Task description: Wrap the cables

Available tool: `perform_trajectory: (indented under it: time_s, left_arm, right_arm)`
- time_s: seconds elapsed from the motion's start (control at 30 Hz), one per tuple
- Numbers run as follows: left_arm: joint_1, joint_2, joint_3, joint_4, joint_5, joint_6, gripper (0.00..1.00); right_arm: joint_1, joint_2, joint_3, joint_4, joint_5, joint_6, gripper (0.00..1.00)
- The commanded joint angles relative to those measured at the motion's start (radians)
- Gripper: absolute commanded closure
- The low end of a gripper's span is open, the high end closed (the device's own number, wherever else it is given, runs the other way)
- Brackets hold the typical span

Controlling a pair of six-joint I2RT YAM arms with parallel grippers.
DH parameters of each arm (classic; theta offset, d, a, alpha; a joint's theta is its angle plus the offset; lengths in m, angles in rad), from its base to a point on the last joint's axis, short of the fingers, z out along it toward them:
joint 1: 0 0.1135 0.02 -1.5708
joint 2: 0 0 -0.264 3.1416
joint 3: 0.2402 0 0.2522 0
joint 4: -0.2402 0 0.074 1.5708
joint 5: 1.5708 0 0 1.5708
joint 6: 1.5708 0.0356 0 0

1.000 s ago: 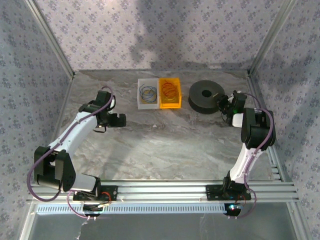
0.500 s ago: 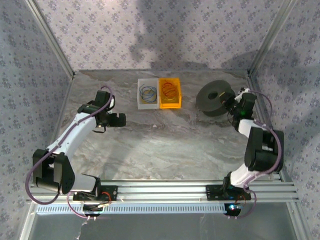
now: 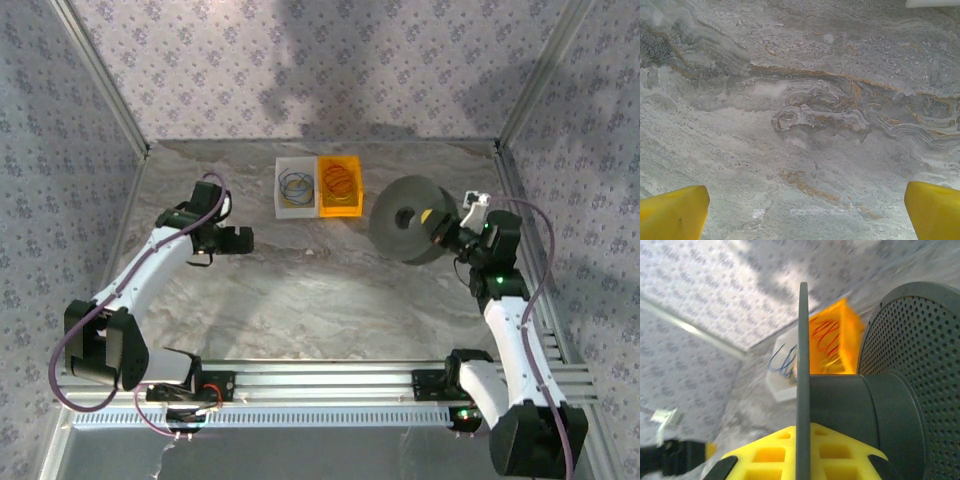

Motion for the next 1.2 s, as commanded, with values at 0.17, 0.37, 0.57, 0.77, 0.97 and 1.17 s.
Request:
perform_trajectory:
  time_s: [0.17,0.37,0.57,0.77,0.97,1.17]
  left_arm:
    - [-0.011,-0.004,0.007,-0.003,0.003,0.001,0.0]
    - [-0.022,-0.015,0.012,-0.026,-0.01,-0.002,0.0]
    - [-0.022,-0.029,0.015,-0.041,-0.02,0.001,0.0]
    - [-0.022,-0.029,0.018,-0.044,-0.022,0.003,0.0]
    - [-0.022,-0.028,0.023,-0.047,-0.022,0.006,0.0]
    - [-0.024,-0.024,0.027,-0.045,-0.018,0.005,0.0]
  right_arm:
    - [0.33,0.166,-0.109,0.286,0.029,0.207,1.0]
    - [0.434,0.42,-0.12,0.498,0.031,0.246,1.0]
    - [0.43,0.592,-0.099,0.42,0.017,0.127,1.0]
    - [0.409,0.72,-0.071,0.349,-0.004,0.041,0.94]
    - [0.408,0.721,-0.022,0.218,0.021,-0.024,0.83]
    - [0.417,0.704,0.004,0.118,0.033,-0.077,0.76]
